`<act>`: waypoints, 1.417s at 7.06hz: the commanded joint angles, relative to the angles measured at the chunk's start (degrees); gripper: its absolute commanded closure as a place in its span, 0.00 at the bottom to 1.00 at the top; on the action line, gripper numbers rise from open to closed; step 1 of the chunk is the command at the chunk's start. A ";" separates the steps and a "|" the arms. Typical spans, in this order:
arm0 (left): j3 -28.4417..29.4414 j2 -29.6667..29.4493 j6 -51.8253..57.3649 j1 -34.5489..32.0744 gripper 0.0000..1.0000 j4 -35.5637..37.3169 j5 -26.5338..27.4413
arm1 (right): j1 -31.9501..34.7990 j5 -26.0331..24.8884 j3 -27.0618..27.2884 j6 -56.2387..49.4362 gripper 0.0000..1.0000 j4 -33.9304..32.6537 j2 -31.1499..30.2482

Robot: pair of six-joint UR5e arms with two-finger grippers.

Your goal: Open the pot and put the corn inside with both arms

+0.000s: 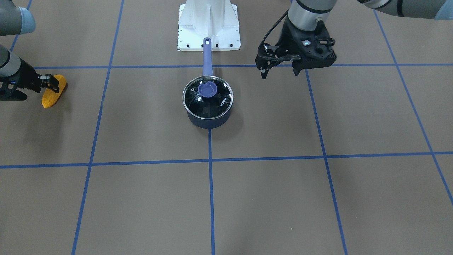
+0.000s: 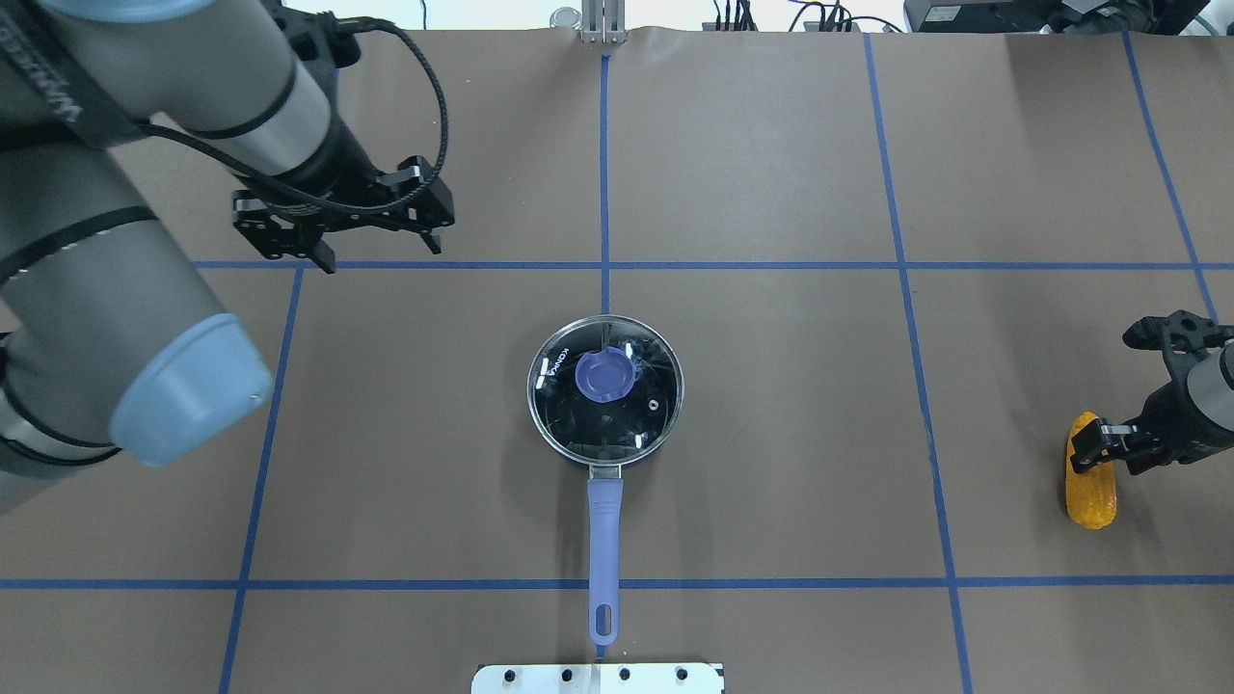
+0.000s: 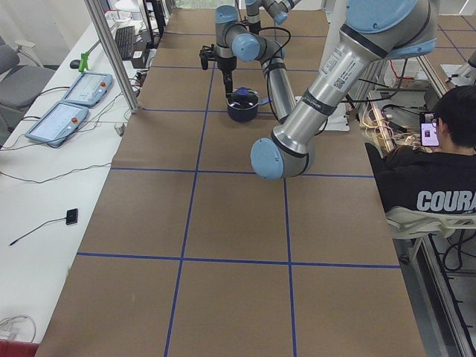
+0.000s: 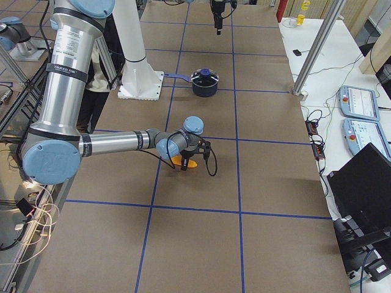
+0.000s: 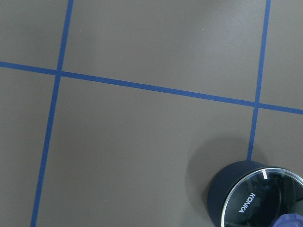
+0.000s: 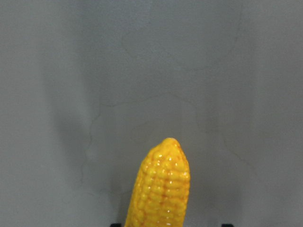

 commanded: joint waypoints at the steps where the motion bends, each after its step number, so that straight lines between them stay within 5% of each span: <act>1: 3.53 -2.44 -4.02 2.93 0.02 -2.77 1.81 | -0.71 -0.08 0.03 1.72 0.32 0.02 0.35; 4: 5.55 -3.94 -4.12 4.77 0.02 -2.87 2.95 | -1.32 -0.60 0.20 3.40 0.41 0.02 0.70; 7: 8.09 -5.51 -6.13 6.53 0.02 -5.31 3.48 | -1.32 -0.69 0.73 3.40 0.69 -0.07 1.05; 10: 10.47 -7.27 -7.45 8.90 0.02 -6.30 5.06 | 0.07 -0.26 1.87 3.31 0.73 -0.68 0.97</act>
